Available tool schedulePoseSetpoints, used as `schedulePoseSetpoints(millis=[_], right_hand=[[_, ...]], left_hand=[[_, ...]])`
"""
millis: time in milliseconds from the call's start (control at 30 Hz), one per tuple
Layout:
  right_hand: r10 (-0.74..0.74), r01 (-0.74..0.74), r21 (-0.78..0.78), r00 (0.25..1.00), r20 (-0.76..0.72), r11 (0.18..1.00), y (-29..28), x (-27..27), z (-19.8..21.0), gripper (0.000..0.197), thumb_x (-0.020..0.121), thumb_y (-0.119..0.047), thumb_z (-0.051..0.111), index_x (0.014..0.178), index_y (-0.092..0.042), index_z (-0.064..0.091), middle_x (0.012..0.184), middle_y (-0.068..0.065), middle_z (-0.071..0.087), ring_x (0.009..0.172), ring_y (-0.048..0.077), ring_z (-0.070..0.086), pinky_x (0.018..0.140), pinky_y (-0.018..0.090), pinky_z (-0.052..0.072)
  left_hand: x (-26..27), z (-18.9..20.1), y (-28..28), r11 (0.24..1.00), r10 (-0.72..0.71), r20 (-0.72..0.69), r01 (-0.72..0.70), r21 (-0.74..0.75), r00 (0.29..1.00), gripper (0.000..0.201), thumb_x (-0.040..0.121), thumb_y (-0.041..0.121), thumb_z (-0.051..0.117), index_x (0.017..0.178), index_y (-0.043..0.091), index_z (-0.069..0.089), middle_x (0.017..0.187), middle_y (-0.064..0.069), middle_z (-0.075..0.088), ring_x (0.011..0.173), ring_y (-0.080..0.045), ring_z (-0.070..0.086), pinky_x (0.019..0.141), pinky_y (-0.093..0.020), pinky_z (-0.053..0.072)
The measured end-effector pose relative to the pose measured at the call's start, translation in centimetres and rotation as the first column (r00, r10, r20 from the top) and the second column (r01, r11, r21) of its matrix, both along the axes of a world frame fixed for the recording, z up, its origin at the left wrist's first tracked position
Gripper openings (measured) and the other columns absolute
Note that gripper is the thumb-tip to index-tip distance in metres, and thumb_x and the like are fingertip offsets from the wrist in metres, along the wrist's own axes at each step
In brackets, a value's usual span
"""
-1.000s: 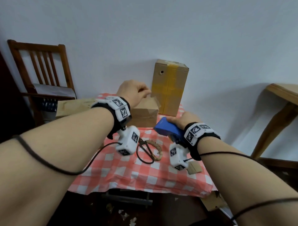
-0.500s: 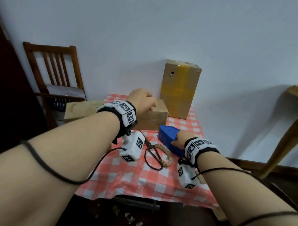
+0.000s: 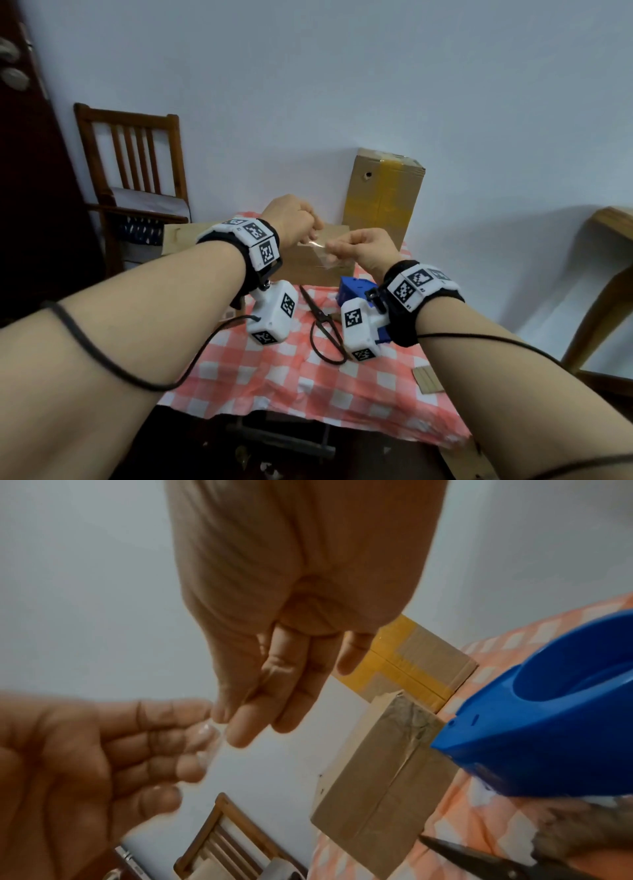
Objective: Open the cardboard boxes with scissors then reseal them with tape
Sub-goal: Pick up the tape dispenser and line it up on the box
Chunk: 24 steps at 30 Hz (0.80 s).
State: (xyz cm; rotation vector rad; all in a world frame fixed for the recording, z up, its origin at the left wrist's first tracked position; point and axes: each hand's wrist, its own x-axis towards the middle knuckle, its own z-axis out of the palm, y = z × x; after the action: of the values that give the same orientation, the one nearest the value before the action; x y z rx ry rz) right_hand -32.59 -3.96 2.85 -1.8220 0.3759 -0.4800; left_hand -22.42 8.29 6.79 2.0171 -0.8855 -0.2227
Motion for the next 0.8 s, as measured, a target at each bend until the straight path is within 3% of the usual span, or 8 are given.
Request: schedulePoseSetpoints(millis=[133, 233, 300, 400, 500, 633, 700, 800], right_hand=[[0.053, -0.055, -0.038, 0.997, -0.051, 0.998, 1.3, 0.3, 1.6, 0.017, 0.080, -0.008, 0.073, 0.065, -0.004, 0.067, 0.056, 0.001, 0.068, 0.055, 0.007, 0.064, 0.071, 0.021, 0.054], [0.057, -0.063, -0.070, 0.996, -0.074, 0.996, 3.1, 1.6, 2.7, 0.017, 0.080, -0.007, 0.073, 0.066, -0.003, 0.065, 0.050, -0.003, 0.066, 0.050, 0.001, 0.062, 0.068, 0.010, 0.049], [0.057, -0.063, -0.059, 0.995, -0.086, 0.996, 4.1, 2.6, 3.2, 0.018, 0.081, -0.004, 0.072, 0.066, -0.002, 0.062, 0.047, -0.002, 0.064, 0.046, 0.001, 0.061, 0.060, 0.007, 0.046], [0.037, -0.049, -0.078, 0.989, -0.144, 0.996, 4.3, 3.5, 3.2, 0.020, 0.079, 0.000, 0.073, 0.063, -0.003, 0.063, 0.051, 0.004, 0.066, 0.047, 0.009, 0.063, 0.061, 0.015, 0.054], [-0.023, 0.014, -0.051, 0.984, -0.176, 0.999, 4.4, 3.9, 3.2, 0.020, 0.080, 0.004, 0.070, 0.063, 0.000, 0.060, 0.048, 0.004, 0.063, 0.046, 0.012, 0.062, 0.053, 0.017, 0.053], [-0.026, 0.030, 0.019, 0.985, -0.172, 0.999, 6.5, 5.2, 3.5, 0.013, 0.088, 0.007, 0.056, 0.076, 0.003, 0.057, 0.035, 0.000, 0.053, 0.030, 0.006, 0.051, 0.033, 0.010, 0.034], [-0.018, 0.020, 0.011, 0.986, -0.167, 1.000, 7.2, 6.2, 3.5, 0.022, 0.089, 0.007, 0.052, 0.068, -0.001, 0.055, 0.033, -0.002, 0.050, 0.028, 0.005, 0.048, 0.033, 0.010, 0.034], [-0.007, 0.013, 0.041, 0.987, -0.160, 0.999, 7.9, 7.7, 3.4, 0.023, 0.089, 0.005, 0.054, 0.066, -0.001, 0.056, 0.035, 0.000, 0.051, 0.031, 0.007, 0.049, 0.040, 0.013, 0.044]], left_hand=[[0.7, 1.1, 2.5, 0.989, 0.027, 0.159, -0.050, 0.138, 0.987, 0.040, 0.085, -0.003, 0.043, 0.091, 0.018, 0.076, 0.110, 0.002, 0.067, 0.105, -0.014, 0.057, 0.094, -0.020, 0.038], [1.5, 2.0, 3.7, 0.964, 0.091, 0.259, -0.151, 0.220, 0.962, 0.036, 0.089, 0.003, 0.043, 0.107, 0.013, 0.073, 0.151, -0.006, 0.036, 0.133, -0.026, 0.040, 0.108, -0.028, 0.029], [2.3, 2.1, 4.4, 0.930, 0.165, 0.285, -0.245, 0.273, 0.944, 0.042, 0.092, 0.008, 0.044, 0.132, 0.004, 0.055, 0.158, -0.014, 0.012, 0.136, -0.033, 0.035, 0.113, -0.034, 0.028], [4.1, 1.8, 7.3, 0.864, 0.303, 0.197, -0.357, 0.356, 0.932, 0.086, 0.084, 0.011, 0.053, 0.153, 0.011, 0.001, 0.158, -0.013, -0.015, 0.144, -0.037, 0.010, 0.115, -0.042, 0.021], [5.7, 1.2, 10.1, 0.785, 0.197, 0.239, -0.299, 0.543, 0.951, 0.108, 0.070, 0.027, 0.067, 0.153, 0.011, -0.002, 0.158, -0.016, 0.005, 0.143, -0.036, 0.013, 0.107, -0.042, 0.027], [7.2, -0.6, 10.8, 0.660, 0.048, 0.359, -0.299, 0.689, 0.932, 0.119, 0.069, 0.054, 0.075, 0.151, 0.008, 0.003, 0.155, -0.016, 0.017, 0.144, -0.030, 0.013, 0.114, -0.047, 0.016], [8.0, -1.1, 11.1, 0.636, 0.029, 0.388, -0.317, 0.704, 0.921, 0.120, 0.067, 0.060, 0.074, 0.151, 0.009, 0.005, 0.156, -0.014, 0.017, 0.145, -0.029, 0.011, 0.115, -0.051, 0.010], [9.3, -1.6, 11.6, 0.643, 0.051, 0.378, -0.320, 0.695, 0.924, 0.120, 0.066, 0.064, 0.072, 0.151, 0.011, 0.006, 0.157, -0.012, 0.018, 0.146, -0.028, 0.008, 0.116, -0.055, 0.000]])
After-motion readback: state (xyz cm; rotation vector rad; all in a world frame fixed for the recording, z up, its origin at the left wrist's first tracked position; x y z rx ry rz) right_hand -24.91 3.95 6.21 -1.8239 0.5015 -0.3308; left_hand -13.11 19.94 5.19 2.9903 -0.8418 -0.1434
